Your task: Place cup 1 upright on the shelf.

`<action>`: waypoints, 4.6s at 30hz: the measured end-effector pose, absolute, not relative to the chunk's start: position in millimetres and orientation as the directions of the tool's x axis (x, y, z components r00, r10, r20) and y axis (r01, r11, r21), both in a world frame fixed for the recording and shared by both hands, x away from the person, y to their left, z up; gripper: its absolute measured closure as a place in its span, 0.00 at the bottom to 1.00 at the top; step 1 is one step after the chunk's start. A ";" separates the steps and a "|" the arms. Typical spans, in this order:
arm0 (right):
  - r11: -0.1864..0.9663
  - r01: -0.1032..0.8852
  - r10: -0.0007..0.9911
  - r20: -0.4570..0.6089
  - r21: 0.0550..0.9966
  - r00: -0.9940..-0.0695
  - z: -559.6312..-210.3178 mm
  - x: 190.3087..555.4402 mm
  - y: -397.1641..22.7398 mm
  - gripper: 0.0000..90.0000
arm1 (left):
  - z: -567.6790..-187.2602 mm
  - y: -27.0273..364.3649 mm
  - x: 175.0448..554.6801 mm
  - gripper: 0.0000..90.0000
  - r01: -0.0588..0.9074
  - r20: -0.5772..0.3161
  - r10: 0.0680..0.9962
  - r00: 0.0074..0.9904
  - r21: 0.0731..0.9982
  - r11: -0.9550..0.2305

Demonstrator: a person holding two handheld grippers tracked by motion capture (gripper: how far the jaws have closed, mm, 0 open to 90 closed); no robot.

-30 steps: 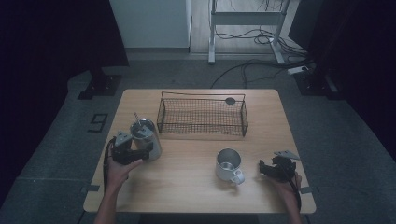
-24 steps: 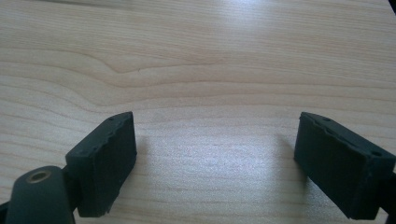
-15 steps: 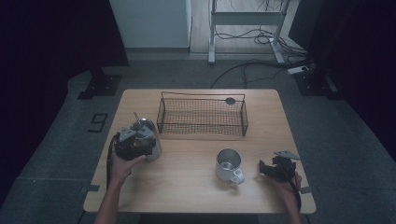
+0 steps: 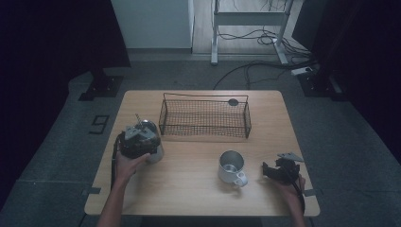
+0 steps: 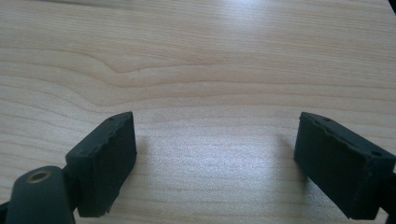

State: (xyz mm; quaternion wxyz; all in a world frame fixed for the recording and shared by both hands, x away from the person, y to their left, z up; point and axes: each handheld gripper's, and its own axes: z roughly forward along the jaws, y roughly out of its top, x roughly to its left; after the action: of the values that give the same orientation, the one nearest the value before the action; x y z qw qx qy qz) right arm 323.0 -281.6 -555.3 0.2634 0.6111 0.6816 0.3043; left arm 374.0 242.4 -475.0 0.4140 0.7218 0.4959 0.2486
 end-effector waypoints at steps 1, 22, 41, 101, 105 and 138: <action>0.068 0.673 0.993 0.013 0.737 -0.114 -555.3 323.0 -281.6 0.14 | -475.4 242.4 374.5 0.02 0.509 -0.051 0.921 0.386 0.845 -0.167; 0.064 0.673 0.994 0.014 0.736 -0.110 -555.3 322.6 -281.2 0.14 | -470.6 238.4 371.0 0.04 0.509 -0.034 0.917 0.398 0.840 -0.190; 0.064 0.674 0.994 0.014 0.736 -0.110 -555.3 322.6 -281.2 0.14 | -428.4 233.4 357.6 0.04 0.445 -0.045 0.904 0.425 0.880 -0.165; 0.065 0.675 0.994 0.013 0.735 -0.110 -555.2 322.6 -281.4 0.14 | -360.9 197.1 371.4 0.05 0.380 -0.055 0.874 0.483 0.912 -0.153; 0.065 0.675 0.994 0.013 0.735 -0.110 -555.2 322.6 -281.4 0.14 | -358.8 194.7 374.2 0.05 0.380 -0.054 0.873 0.485 0.912 -0.155; 0.063 0.672 0.994 0.014 0.738 -0.108 -555.4 323.2 -281.4 0.14 | -358.1 166.3 421.9 0.05 0.406 -0.069 0.869 0.490 0.900 -0.158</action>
State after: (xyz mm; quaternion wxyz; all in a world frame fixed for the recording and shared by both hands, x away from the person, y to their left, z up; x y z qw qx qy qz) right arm 323.2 -281.4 -555.4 0.2645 0.6132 0.6794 0.3042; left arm 421.9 166.3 -358.1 0.4747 0.7208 0.4425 0.2437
